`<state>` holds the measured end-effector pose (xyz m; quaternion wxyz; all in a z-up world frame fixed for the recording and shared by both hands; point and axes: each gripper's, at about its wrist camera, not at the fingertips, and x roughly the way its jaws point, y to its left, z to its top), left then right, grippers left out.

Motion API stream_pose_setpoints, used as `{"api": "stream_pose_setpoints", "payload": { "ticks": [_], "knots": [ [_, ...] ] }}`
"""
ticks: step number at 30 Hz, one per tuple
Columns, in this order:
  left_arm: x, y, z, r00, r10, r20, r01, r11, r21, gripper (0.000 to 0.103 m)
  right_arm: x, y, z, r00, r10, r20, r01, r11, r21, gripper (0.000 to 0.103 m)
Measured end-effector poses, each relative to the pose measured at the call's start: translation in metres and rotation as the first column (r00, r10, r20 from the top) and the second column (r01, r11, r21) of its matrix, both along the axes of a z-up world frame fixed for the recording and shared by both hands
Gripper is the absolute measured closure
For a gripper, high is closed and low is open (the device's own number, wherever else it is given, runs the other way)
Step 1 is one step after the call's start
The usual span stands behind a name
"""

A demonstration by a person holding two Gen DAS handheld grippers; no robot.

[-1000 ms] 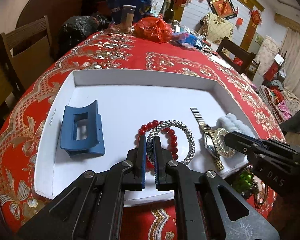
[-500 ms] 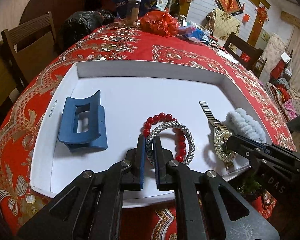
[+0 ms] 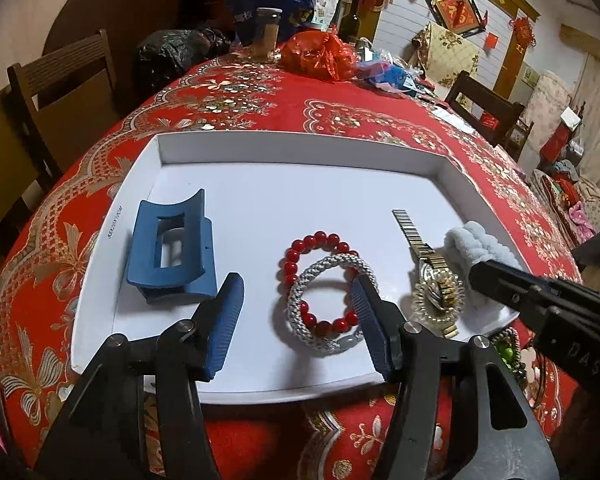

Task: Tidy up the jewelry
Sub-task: 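Lower the grey bangle into the tray and open the left tool while the right tool releases the coil bracelet, then withdraw both open tools from the tray toward the remaining jewelry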

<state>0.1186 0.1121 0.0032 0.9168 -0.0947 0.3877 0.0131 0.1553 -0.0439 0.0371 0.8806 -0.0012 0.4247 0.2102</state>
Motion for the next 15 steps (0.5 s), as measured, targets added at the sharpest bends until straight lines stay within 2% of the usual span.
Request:
{"api": "stream_pose_setpoints", "payload": {
  "ticks": [4, 5, 6, 8, 15],
  "knots": [
    [-0.005, -0.003, 0.006, 1.0, -0.009, 0.009, 0.009, 1.0, 0.0, 0.045, -0.004, -0.009, 0.009, 1.0, -0.008, 0.008, 0.008, 1.0, 0.002, 0.092],
    [-0.006, -0.004, 0.008, 1.0, -0.012, 0.012, 0.012, 1.0, 0.002, 0.044, -0.005, -0.011, 0.011, 1.0, -0.011, 0.008, 0.011, 1.0, 0.001, 0.085],
    [-0.007, -0.004, 0.011, 1.0, -0.012, 0.016, 0.012, 1.0, 0.004, 0.042, -0.006, -0.014, 0.013, 1.0, -0.015, 0.009, 0.015, 1.0, 0.001, 0.069],
    [-0.012, -0.005, 0.017, 1.0, -0.01, 0.03, 0.01, 1.0, 0.006, 0.042, -0.013, -0.02, 0.02, 0.999, -0.025, 0.041, 0.025, 1.0, -0.002, 0.059],
    [-0.033, -0.007, 0.035, 0.997, -0.02, 0.07, 0.02, 1.0, 0.0, 0.041, -0.04, -0.057, 0.04, 0.996, -0.05, 0.08, 0.05, 0.999, -0.005, 0.059]
  ]
}}
